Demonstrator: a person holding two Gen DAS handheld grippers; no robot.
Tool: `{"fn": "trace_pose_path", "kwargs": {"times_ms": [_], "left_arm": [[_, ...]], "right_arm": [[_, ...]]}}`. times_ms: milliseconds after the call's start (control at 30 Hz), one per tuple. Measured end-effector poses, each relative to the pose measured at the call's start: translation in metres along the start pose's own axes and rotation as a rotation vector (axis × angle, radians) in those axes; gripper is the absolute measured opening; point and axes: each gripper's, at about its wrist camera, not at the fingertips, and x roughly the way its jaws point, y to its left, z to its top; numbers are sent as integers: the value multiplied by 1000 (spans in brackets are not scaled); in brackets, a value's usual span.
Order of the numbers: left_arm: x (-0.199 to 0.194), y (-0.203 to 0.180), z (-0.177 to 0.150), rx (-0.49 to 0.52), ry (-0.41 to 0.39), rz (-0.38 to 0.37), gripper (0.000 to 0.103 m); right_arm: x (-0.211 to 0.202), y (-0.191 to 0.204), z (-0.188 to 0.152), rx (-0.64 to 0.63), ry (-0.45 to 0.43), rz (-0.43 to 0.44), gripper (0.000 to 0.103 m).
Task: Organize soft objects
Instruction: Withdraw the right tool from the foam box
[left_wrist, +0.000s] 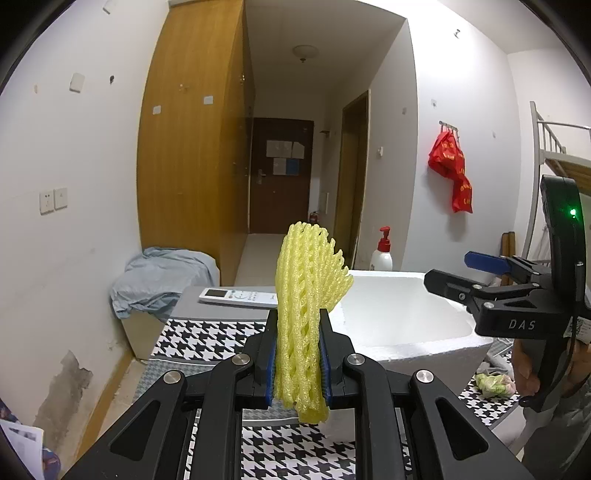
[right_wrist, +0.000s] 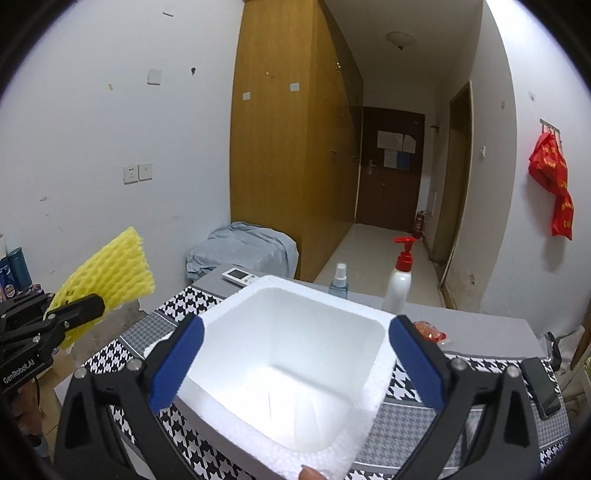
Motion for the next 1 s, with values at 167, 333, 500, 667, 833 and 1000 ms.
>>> {"fn": "trace_pose_path", "kwargs": {"times_ms": [167, 333, 500, 667, 833, 1000], "left_arm": [[2, -2, 1, 0, 4, -13, 19], [6, -5, 4, 6, 4, -32, 19], [10, -12, 8, 18, 4, -54, 19], [17, -20, 11, 32, 6, -76, 19], [20, -26, 13, 39, 8, -96, 19], [24, -35, 14, 49, 15, -112, 19]], "right_arm": [[-6, -6, -1, 22, -3, -9, 102], [-15, -9, -4, 17, -15, -34, 102], [-24, -14, -5, 20, -26, -41, 102], [-31, -22, -8, 42, -32, -15, 102], [-37, -31, -12, 62, -35, -36, 102], [-42, -36, -18, 65, -32, -80, 102]]}}
